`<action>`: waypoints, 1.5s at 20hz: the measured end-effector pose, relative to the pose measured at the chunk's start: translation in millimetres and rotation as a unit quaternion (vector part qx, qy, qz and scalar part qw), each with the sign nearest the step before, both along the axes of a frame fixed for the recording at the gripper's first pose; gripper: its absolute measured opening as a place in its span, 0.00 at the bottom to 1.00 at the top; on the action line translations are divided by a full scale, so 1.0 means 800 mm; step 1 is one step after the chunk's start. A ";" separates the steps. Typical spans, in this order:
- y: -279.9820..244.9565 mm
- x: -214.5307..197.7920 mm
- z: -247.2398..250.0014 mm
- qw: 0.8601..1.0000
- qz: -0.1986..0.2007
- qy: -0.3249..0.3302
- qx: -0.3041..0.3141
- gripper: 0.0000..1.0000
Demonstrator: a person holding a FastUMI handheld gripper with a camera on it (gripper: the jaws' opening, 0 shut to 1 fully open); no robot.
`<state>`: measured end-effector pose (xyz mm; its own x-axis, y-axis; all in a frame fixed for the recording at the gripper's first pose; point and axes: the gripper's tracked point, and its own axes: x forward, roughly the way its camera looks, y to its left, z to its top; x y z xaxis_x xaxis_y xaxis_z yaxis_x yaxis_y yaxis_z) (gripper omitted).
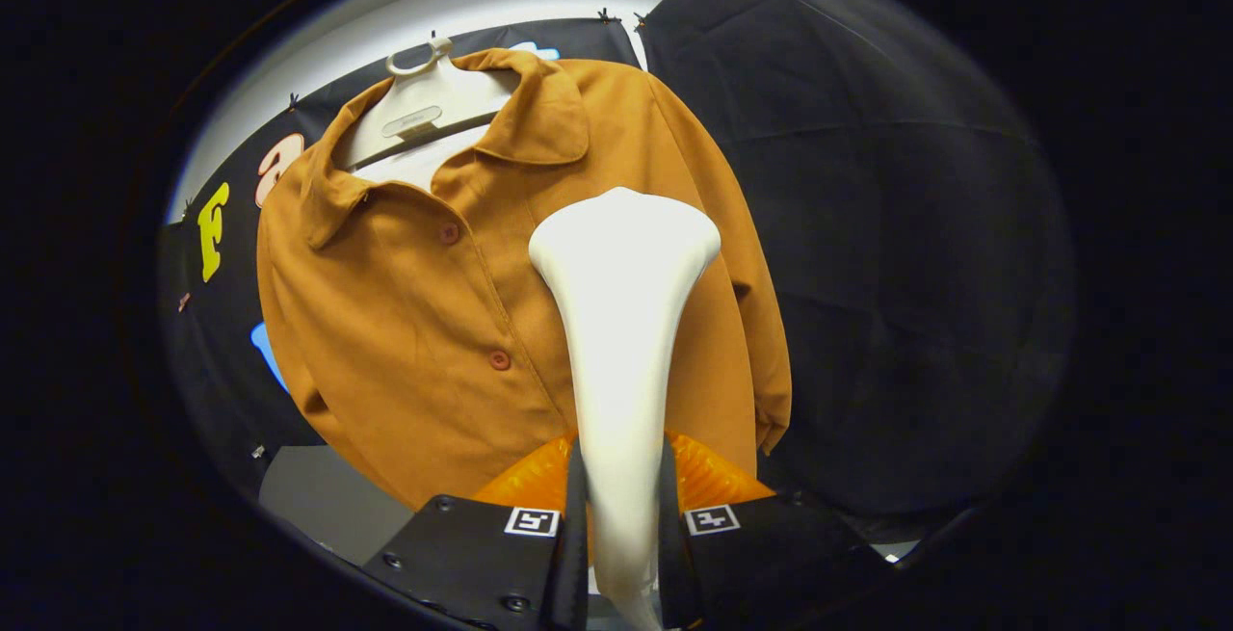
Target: Iron the clothes twice with a garment steamer, once on the left side and once on the right side.
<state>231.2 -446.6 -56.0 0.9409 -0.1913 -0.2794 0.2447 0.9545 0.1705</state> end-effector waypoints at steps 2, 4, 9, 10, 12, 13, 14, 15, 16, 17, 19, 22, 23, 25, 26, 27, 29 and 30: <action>-0.004 0.000 -0.021 1.000 -0.003 0.019 0.004 0.33; -0.010 -0.003 -0.049 0.999 -0.007 0.044 0.011 0.33; -0.020 -0.017 -0.114 0.995 -0.020 0.095 0.026 0.33; -0.021 -0.020 -0.125 0.994 -0.021 0.104 0.028 0.33; -0.022 -0.027 -0.145 0.992 -0.022 0.120 0.035 0.33; -0.022 -0.028 -0.153 0.991 -0.023 0.128 0.039 0.33; -0.022 -0.029 -0.160 0.990 -0.023 0.136 0.042 0.33; -0.021 -0.030 -0.171 0.988 -0.023 0.144 0.044 0.33; -0.020 -0.032 -0.182 0.987 -0.023 0.153 0.045 0.33; -0.022 -0.034 -0.189 0.986 -0.022 0.160 0.048 0.33; -0.023 -0.036 -0.204 0.983 -0.022 0.173 0.052 0.33; -0.024 -0.043 -0.227 0.979 -0.024 0.195 0.063 0.33; -0.023 -0.044 -0.233 0.977 -0.024 0.201 0.065 0.33; -0.023 -0.048 -0.244 0.975 -0.025 0.211 0.069 0.33; -0.023 -0.053 -0.249 0.973 -0.026 0.217 0.072 0.33; -0.022 -0.056 -0.253 0.972 -0.028 0.221 0.075 0.33; -0.022 -0.065 -0.263 0.969 -0.035 0.232 0.078 0.33; -0.021 -0.070 -0.265 0.968 -0.037 0.237 0.079 0.33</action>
